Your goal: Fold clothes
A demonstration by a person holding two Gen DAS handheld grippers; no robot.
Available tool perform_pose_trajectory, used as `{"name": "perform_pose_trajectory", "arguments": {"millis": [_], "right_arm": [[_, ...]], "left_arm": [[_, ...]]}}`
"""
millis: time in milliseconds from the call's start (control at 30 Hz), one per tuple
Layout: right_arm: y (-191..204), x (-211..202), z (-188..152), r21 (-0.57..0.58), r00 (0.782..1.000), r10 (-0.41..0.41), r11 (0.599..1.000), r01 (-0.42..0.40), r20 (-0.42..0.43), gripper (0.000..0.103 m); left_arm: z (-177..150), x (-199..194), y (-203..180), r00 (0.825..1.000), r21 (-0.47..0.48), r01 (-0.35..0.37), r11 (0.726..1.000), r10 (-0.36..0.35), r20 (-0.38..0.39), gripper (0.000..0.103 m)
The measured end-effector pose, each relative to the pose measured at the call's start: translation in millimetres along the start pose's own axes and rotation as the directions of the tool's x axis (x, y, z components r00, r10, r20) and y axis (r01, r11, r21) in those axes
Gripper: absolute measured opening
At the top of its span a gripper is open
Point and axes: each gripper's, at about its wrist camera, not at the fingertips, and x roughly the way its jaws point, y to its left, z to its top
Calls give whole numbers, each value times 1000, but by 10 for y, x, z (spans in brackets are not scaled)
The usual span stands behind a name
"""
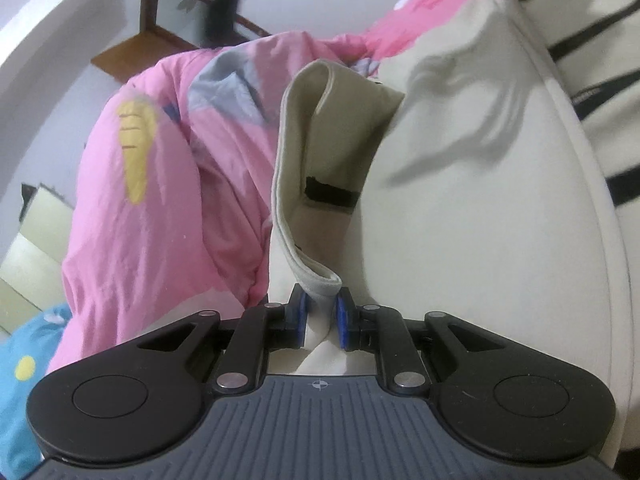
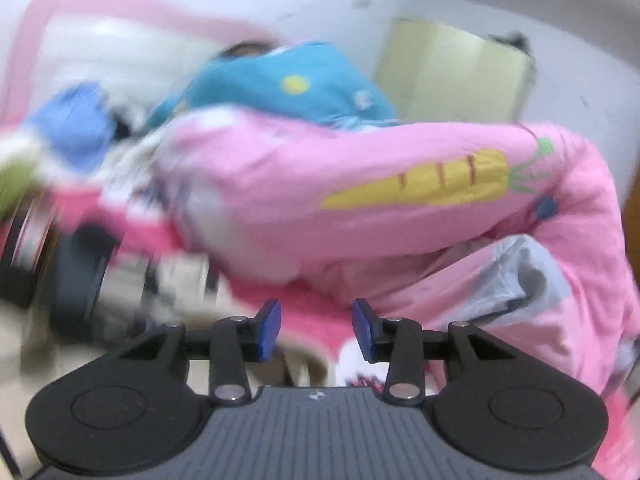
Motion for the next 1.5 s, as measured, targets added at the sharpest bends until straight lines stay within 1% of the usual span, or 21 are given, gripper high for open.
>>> {"name": "perform_pose_trajectory", "arguments": {"millis": [33, 100, 167, 233, 267, 300, 333, 400, 433, 467, 500, 633, 700, 767, 833, 1000, 1033, 1133, 1233, 1333, 1500], "right_arm": [[-45, 104, 61, 78, 1000, 9, 997, -9, -7, 42], [-55, 390, -37, 163, 996, 37, 986, -24, -78, 42], [-51, 688, -169, 236, 985, 71, 971, -32, -155, 42], [59, 876, -440, 228, 962, 94, 973, -34, -257, 41], [117, 911, -585, 236, 949, 120, 971, -50, -290, 41], [174, 892, -703, 244, 945, 135, 968, -61, -298, 41], [232, 860, -811, 250, 944, 143, 966, -67, -299, 41], [346, 772, -914, 199, 956, 112, 978, -58, -270, 41], [374, 755, -930, 183, 959, 100, 982, -52, -264, 41], [377, 762, -939, 182, 961, 94, 982, -46, -261, 41], [361, 791, -931, 184, 962, 88, 982, -40, -260, 41], [298, 778, -861, 228, 964, 81, 973, -23, -252, 41], [287, 705, -854, 245, 968, 68, 970, -6, -243, 41], [260, 703, -886, 236, 964, 53, 972, 10, -262, 41], [238, 766, -908, 214, 958, 46, 977, 16, -283, 39], [107, 1018, -817, 176, 952, 44, 984, 11, -304, 39], [61, 1083, -795, 174, 950, 45, 985, 10, -310, 39], [-96, 1275, -738, 202, 942, 69, 979, -1, -329, 38], [-164, 1445, -707, 172, 940, 58, 985, 1, -337, 38], [-184, 1536, -741, 159, 938, 59, 987, -5, -340, 38], [-192, 1332, -777, 134, 943, 71, 991, -29, -325, 38]], "left_arm": [[-1, -12, -9, 1000, 1, -1, 1000, 1, -1, 15], [-13, -54, -29, 1000, 2, -5, 1000, 5, -4, 16], [-39, -132, -23, 1000, -17, -11, 1000, 11, -6, 17], [-85, -240, 88, 999, -118, 26, 993, -30, -29, 20], [-105, -286, 167, 998, -176, 36, 984, -43, -37, 20], [-124, -343, 282, 998, -256, 42, 966, -53, -36, 20], [-143, -401, 399, 997, -336, 48, 941, -63, -35, 20], [-154, -492, 632, 997, -481, 56, 875, -74, -18, 23], [-144, -523, 748, 997, -544, 60, 837, -74, -3, 24], [-111, -525, 829, 997, -585, 71, 808, -75, 17, 25], [-55, -487, 884, 996, -606, 82, 792, -79, 31, 26], [236, -92, 733, 993, -519, 97, 849, -116, -4, 27], [306, 165, 579, 988, -464, 101, 880, -145, -60, 27], [314, 351, 431, 982, -417, 99, 903, -156, -105, 27], [303, 418, 361, 983, -394, 85, 915, -141, -116, 27], [319, 591, 491, 985, -472, 62, 880, -131, -115, 27], [317, 650, 507, 984, -475, 56, 878, -128, -122, 27], [317, 800, 498, 983, -457, 27, 889, -107, -151, 27], [293, 938, 516, 978, -491, 11, 871, -112, -177, 27], [293, 926, 493, 974, -499, 23, 866, -132, -183, 27], [290, 690, 324, 978, -402, 36, 915, -115, -175, 27]]}}
